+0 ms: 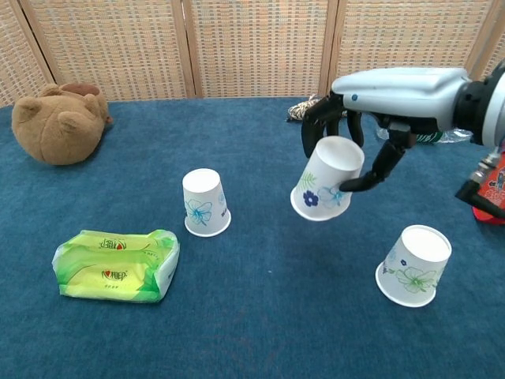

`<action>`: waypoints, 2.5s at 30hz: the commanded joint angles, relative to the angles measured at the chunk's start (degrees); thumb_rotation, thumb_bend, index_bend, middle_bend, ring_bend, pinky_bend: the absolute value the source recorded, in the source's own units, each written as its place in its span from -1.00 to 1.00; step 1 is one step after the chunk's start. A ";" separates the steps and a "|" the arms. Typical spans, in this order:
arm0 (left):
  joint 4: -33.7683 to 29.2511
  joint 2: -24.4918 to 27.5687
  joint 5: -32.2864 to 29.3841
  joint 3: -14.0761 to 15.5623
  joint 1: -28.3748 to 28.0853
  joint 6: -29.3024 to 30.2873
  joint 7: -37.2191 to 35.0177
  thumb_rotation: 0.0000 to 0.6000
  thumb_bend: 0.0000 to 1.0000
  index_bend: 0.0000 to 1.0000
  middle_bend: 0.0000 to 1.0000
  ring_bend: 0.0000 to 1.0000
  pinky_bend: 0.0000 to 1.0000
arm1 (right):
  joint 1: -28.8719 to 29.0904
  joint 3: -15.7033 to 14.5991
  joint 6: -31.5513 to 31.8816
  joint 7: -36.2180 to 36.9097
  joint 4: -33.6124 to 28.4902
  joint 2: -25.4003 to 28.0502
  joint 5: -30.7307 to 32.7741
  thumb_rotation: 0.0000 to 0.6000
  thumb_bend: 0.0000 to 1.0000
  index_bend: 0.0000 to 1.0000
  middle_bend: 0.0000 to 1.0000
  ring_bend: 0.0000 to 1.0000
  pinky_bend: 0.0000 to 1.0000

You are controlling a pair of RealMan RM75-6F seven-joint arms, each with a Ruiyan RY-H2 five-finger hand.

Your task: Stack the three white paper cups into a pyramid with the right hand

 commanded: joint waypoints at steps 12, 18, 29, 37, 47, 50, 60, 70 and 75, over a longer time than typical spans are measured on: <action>0.11 0.28 0.67 0.15 0.07 0.08 -0.70 1.00 -0.80 -1.00 -1.00 -1.00 -1.00 | 4.25 -2.13 -1.45 -22.78 -1.51 -7.78 7.99 1.00 -0.17 -0.10 0.02 -0.18 0.04; 0.37 0.56 0.79 0.12 0.08 0.00 -1.58 1.00 -0.80 -1.00 -1.00 -1.00 -1.00 | 5.80 -3.88 -0.17 -32.19 -2.16 -9.93 16.11 1.00 -0.17 -0.10 0.02 -0.18 0.04; 0.42 0.73 1.36 0.31 0.18 0.05 -2.15 1.00 -0.80 -1.00 -1.00 -1.00 -1.00 | 7.54 -6.43 2.81 -38.61 -5.66 -9.54 25.64 1.00 -0.17 -0.10 0.01 -0.17 0.04; 0.22 0.68 1.35 0.36 0.13 -0.13 -1.76 1.00 -0.80 -1.00 -1.00 -1.00 -1.00 | 7.91 -8.66 3.57 -38.36 -7.69 -7.57 27.04 1.00 -0.17 -0.10 0.00 -0.17 0.04; 0.07 0.85 1.57 0.48 0.21 -0.12 -1.97 1.00 -0.80 -1.00 -1.00 -1.00 -1.00 | 9.08 -10.48 2.33 -36.44 -9.03 -5.06 27.04 1.00 -0.17 -0.30 -0.42 -0.41 -0.39; 0.06 0.86 1.56 0.49 0.23 -0.12 -1.94 1.00 -0.80 -1.00 -1.00 -1.00 -1.00 | 9.17 -10.88 2.24 -35.96 -9.38 -4.73 26.53 1.00 -0.19 -0.42 -0.53 -0.52 -0.53; 0.00 0.96 1.94 0.57 0.34 0.11 -2.09 1.00 -0.80 -1.00 -1.00 -1.00 -1.00 | 8.80 -11.07 4.44 -33.73 -12.24 -2.85 23.44 1.00 -0.47 -0.62 -0.75 -0.80 -0.80; 0.01 0.95 1.83 0.50 0.30 0.04 -2.14 1.00 -0.80 -1.00 -1.00 -1.00 -1.00 | 9.40 -3.93 6.80 -26.37 -15.79 2.10 21.02 1.00 -0.48 -0.62 -0.71 -0.80 -0.81; 0.06 0.90 1.54 0.40 0.22 -0.13 -2.05 1.00 -0.80 -1.00 -1.00 -1.00 -1.00 | 11.34 -0.11 4.78 -22.56 -12.40 0.23 23.71 1.00 -0.50 -0.62 -0.70 -0.80 -0.81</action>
